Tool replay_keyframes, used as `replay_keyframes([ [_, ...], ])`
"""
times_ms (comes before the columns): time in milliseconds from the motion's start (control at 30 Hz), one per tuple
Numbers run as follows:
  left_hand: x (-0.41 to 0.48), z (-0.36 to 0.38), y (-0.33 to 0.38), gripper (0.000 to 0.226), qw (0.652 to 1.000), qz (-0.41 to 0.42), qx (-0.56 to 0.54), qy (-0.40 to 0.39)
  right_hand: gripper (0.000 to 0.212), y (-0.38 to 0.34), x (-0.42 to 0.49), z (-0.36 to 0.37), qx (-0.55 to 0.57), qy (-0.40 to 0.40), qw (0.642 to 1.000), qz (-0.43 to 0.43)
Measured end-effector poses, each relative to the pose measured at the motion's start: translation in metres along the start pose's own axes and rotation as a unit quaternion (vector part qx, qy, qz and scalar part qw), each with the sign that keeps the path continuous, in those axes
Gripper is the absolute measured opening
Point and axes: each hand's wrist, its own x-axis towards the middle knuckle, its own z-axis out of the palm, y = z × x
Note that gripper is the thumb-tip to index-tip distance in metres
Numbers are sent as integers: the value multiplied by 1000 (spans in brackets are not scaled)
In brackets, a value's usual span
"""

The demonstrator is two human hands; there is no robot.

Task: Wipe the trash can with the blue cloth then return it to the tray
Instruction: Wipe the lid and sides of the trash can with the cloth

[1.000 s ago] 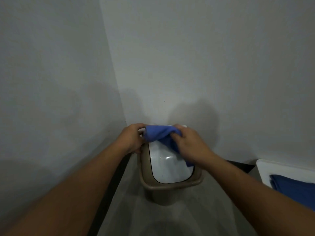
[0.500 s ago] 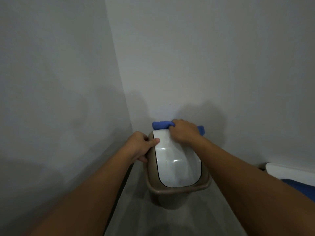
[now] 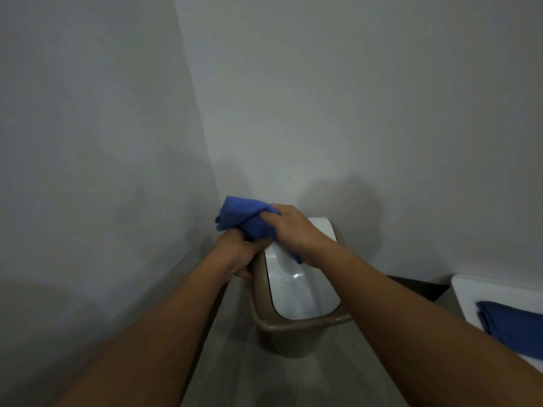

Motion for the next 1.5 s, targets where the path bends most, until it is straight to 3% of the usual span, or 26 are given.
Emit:
replay_keyframes([
  [67, -1, 1, 0, 46, 1000, -11, -7, -10, 24, -1, -10, -17, 85, 48, 995, 23],
  [133, -1, 0, 0, 54, 1000, -19, -11, -19, 26, -2, -16, -41, 113, 184, 976, 7],
  [200, 0, -4, 2, 62, 999, -19, -29, -34, 20, 3, -18, -61, 49, 299, 952, -43],
  [233, 0, -7, 5, 68, 998, -19, -35, -51, 19, 7, -19, -65, 5, 310, 949, -62],
  [333, 0, -14, 14, 68, 992, -36, -12, -117, 36, 33, -24, -48, -158, 195, 966, -56],
  [433, 4, -16, 19, 52, 989, -55, 13, -137, 56, 69, -33, -14, -400, 104, 910, -31],
  [567, 9, -15, 17, 35, 990, -43, 29, -128, 63, 85, -49, 5, -415, 91, 902, -81],
  [767, 11, -14, 17, 31, 992, -32, -3, -122, 63, 106, -82, 8, -456, -89, 867, -179],
  [900, 10, -18, 17, 36, 990, -39, 1, -136, 58, 116, -102, 6, -374, -162, 894, -187],
  [1000, 11, -19, 16, 39, 989, -39, 5, -141, 52, 116, -114, 7, -347, -127, 913, -175],
  [1133, 11, -18, 15, 39, 990, -40, 7, -138, 30, 104, -107, 4, -398, -105, 896, -165],
  [1300, 9, -18, 15, 37, 989, -32, 3, -144, 25, 91, -86, -7, -434, -126, 891, -45],
  [1400, 7, -14, 15, 38, 990, -25, 1, -137, 20, 90, -88, -20, -306, -106, 946, -3],
  [1500, 6, -14, 15, 38, 991, -24, -2, -132, 25, 91, -92, -38, -96, 22, 994, 40],
])
